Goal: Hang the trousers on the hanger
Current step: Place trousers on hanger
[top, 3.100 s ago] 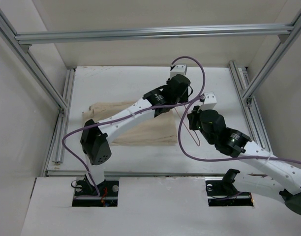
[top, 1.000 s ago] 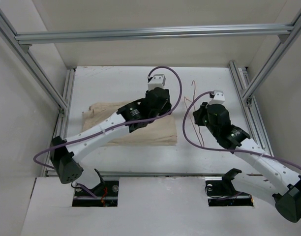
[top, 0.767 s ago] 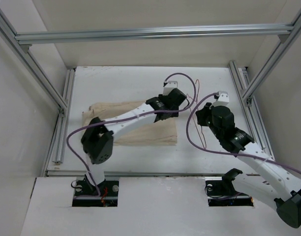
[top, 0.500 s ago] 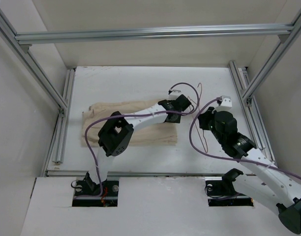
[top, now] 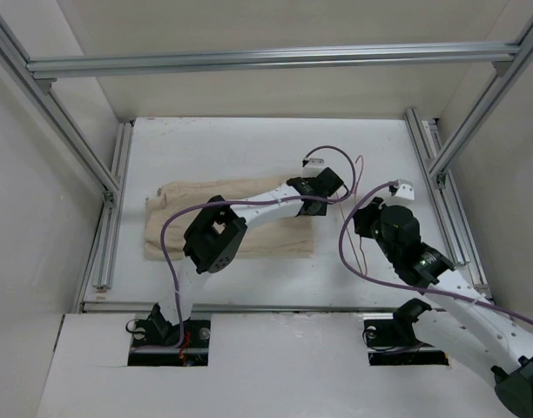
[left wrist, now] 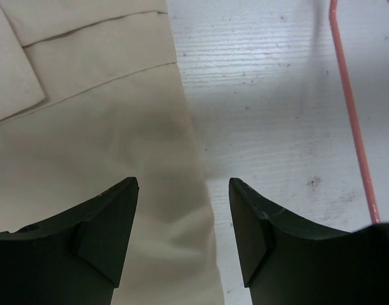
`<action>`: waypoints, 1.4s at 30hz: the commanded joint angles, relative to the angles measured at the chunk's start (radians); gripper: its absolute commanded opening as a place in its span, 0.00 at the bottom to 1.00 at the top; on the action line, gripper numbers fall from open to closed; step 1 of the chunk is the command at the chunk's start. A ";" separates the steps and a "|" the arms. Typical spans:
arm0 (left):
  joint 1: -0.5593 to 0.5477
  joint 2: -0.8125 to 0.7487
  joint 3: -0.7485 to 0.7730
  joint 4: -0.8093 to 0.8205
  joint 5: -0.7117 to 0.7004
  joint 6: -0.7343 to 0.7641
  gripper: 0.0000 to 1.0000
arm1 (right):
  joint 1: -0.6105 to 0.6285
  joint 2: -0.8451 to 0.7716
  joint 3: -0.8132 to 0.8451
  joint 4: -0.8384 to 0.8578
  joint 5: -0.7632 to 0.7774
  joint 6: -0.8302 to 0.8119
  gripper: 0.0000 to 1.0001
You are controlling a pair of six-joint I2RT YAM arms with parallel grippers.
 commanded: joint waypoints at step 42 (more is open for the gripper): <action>0.064 -0.234 -0.225 0.123 0.044 -0.065 0.48 | 0.094 0.086 -0.039 0.391 0.090 -0.094 0.00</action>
